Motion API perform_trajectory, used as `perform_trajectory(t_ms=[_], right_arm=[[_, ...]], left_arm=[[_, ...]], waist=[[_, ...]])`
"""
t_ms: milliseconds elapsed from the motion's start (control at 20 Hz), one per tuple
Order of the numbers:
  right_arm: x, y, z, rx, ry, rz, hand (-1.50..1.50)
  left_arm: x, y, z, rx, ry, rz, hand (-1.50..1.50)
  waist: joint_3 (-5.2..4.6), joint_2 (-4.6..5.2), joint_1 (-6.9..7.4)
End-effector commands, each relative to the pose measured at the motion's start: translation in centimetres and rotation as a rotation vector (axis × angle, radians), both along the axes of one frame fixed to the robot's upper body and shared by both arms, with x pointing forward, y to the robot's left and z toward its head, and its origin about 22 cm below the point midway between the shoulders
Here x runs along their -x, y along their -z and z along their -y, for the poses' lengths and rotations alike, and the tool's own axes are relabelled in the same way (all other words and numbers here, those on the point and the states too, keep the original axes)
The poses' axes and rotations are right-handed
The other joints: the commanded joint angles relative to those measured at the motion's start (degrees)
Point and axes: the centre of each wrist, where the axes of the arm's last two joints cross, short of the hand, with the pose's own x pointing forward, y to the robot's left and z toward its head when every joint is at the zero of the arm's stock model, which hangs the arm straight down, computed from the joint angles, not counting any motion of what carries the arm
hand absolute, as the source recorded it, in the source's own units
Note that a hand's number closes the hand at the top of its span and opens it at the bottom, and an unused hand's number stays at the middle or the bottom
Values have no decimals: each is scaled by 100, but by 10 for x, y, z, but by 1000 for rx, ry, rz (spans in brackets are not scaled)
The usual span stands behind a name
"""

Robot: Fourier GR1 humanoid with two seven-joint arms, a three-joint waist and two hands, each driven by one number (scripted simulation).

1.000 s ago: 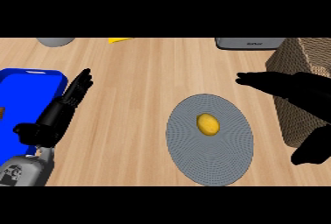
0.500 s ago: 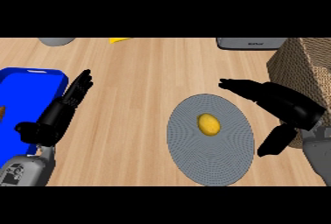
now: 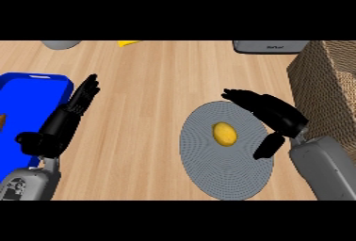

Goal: Pick the lemon from the placemat and place it in the basket

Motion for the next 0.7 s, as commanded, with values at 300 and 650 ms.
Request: perform_trajectory(t_ms=[300, 650], right_arm=[[-8, -5, -6, -72, -62, 7, -150], [-3, -8, -5, -35, -40, -5, -150]], left_arm=[[0, -3, 7, 22, -4, -19, 0], [22, 8, -17, -7, 2, 1, 0]], waist=[[-2, -9, -23], [-3, -14, -15]])
